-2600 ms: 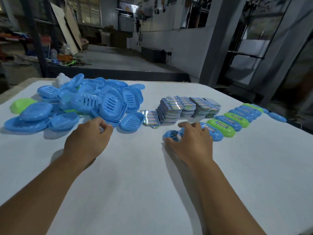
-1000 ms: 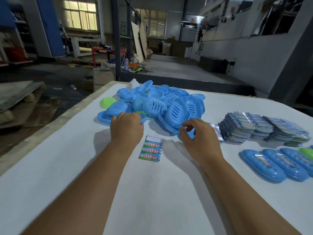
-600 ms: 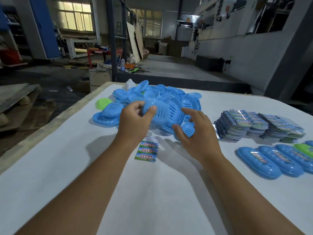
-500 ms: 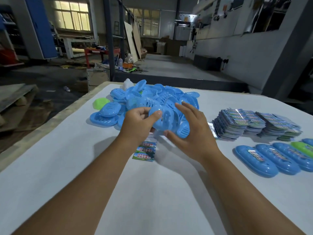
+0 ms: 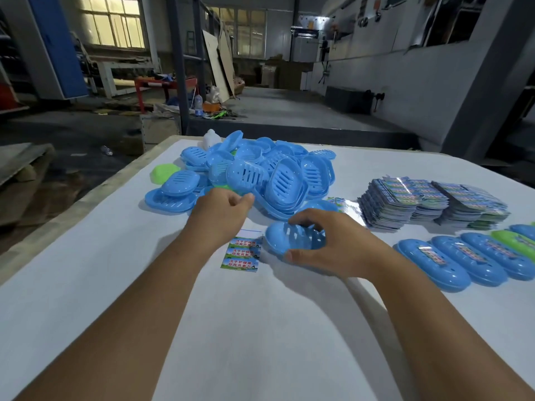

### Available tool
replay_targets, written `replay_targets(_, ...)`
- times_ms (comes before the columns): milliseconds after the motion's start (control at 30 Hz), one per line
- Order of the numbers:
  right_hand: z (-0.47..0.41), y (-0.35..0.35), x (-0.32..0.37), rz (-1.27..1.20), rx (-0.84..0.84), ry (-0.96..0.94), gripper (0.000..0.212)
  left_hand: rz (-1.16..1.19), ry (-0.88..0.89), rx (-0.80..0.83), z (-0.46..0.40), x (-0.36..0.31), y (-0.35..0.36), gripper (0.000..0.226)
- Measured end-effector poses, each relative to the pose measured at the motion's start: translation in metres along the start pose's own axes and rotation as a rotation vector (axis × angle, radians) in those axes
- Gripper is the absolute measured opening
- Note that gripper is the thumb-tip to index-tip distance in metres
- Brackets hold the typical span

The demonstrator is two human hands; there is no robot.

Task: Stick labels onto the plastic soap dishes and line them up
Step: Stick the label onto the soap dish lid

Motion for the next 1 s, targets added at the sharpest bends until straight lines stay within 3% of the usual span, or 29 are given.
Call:
replay_targets(100,0.003,0.003,-0.009,0.029,0.087,0.064,0.065,-0.365,0.003,0.068,0.006,0.005,-0.004,0.030)
replay_targets(267,0.005,0.003,-0.013,0.026,0.138,0.109,0.057,-0.441,-0.006,0.265,0.016,0.005,0.008,0.064)
replay_targets(433,0.006,0.002,-0.009,0.025,0.134,0.131,0.082,-0.267,-0.073,0.249,0.016,0.006,0.010,0.080)
replay_targets(800,0.009,0.000,-0.003,0.057,0.115,0.138,0.087,-0.030,-0.162,0.326,0.013,0.015,0.020,0.077)
replay_targets(900,0.009,-0.003,0.000,0.048,0.085,0.125,0.080,-0.014,-0.132,0.303,0.012,0.011,0.020,0.075)
replay_targets(1000,0.007,-0.008,0.003,0.035,-0.024,0.088,0.055,-0.018,-0.112,0.269,0.010,0.009,0.017,0.067)
Point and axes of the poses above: each hand's wrist, its own z-axis away from the middle knuckle, its own y-axis out of the palm, x = y × z, the point moved 7 cm from there along -z, towards the middle knuckle, and after that the axes turned 2 degrees about y, right-handed, at the moved point
